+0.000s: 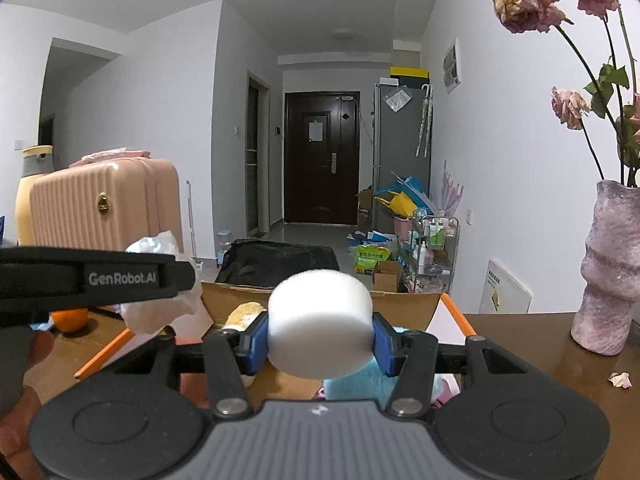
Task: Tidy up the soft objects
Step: 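Carry the plastic bag and white cylinder over the box with both tools, then open both tools to drop the bag and cylinder into the box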
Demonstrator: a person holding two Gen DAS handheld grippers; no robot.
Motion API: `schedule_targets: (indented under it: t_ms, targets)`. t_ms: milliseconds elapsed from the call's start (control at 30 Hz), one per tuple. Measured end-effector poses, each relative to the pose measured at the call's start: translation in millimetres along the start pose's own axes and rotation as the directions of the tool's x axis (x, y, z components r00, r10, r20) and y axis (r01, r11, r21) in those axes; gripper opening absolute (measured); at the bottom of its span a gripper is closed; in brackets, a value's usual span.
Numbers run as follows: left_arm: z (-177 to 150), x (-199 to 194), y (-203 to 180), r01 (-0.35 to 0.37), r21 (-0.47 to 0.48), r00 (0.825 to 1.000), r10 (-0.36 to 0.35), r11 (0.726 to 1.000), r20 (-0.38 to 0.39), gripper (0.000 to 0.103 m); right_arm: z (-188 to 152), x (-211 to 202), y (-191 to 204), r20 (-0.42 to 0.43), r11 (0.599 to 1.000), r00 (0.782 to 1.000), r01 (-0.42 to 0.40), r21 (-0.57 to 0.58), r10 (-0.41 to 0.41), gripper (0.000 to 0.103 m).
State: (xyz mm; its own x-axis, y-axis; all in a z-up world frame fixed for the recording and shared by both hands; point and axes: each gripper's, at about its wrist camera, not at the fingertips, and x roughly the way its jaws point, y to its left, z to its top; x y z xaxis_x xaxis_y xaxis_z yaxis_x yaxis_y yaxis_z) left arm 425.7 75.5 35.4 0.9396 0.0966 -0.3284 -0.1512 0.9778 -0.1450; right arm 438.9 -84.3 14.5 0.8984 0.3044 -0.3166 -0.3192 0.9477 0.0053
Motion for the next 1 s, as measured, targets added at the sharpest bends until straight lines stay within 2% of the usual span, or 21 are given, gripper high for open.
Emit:
schedule_targets:
  t_ms: [333, 733, 900, 1000]
  targets:
    - [2.3, 22.1, 0.6, -0.032, 0.011, 0.999, 0.032, 0.999, 0.003, 0.047, 12.5, 23.2, -3.4, -0.005, 1.0, 1.0, 0.009, 0.008, -0.009, 0.051]
    - [0.2, 45.3, 4.1, -0.067, 0.019, 0.997, 0.067, 0.998, -0.028, 0.047, 17.8, 52.9, -8.2, -0.039, 0.999, 0.999, 0.028, 0.016, -0.027, 0.053]
    - [-1.6, 48.4, 4.9, -0.058, 0.024, 0.997, 0.059, 0.998, -0.047, 0.053, 15.6, 58.1, -13.4, -0.054, 0.999, 0.998, 0.036, 0.032, -0.034, 0.056]
    - [-1.3, 48.4, 7.4, -0.06, 0.015, 0.997, 0.061, 0.998, -0.048, 0.065, 13.6, 59.5, -13.8, -0.059, 0.998, 0.997, 0.052, 0.022, -0.05, 0.059]
